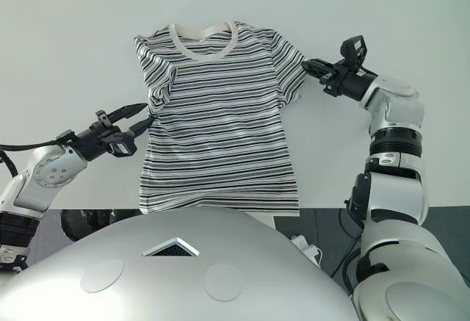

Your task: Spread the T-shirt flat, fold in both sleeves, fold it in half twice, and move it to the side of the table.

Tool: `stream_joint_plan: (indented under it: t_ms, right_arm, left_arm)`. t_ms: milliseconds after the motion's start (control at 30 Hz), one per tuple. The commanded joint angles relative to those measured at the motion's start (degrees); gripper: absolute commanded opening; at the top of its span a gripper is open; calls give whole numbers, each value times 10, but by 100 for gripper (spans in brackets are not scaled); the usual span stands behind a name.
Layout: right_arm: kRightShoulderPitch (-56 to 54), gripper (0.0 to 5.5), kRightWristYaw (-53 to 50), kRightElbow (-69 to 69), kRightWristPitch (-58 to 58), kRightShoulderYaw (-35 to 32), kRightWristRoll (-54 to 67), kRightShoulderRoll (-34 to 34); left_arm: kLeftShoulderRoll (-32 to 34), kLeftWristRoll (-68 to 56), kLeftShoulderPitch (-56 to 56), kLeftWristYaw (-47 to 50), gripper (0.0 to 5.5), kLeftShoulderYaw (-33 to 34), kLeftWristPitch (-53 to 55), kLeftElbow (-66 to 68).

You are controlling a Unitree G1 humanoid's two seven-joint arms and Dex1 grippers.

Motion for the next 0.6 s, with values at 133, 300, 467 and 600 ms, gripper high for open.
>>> stream_joint_plan:
  t_ms: [133,300,467,600]
  right_arm:
    - [23,9,-8,-52,10,5,3,3]
    - [30,2,-6,-64,10,8,5,2]
    - [36,2,-16,-102,25,6,14,5]
    - [62,2,-42,-241,82,-2,52,19]
  left_arm:
    - [-1,5,-2,-3,181,-3,4,1]
    - [-2,6,-5,-3,181,-4,4,2]
    - [-4,6,-7,-4,181,-5,4,1]
    - [-6,8,-10,-5,181,-7,5,3]
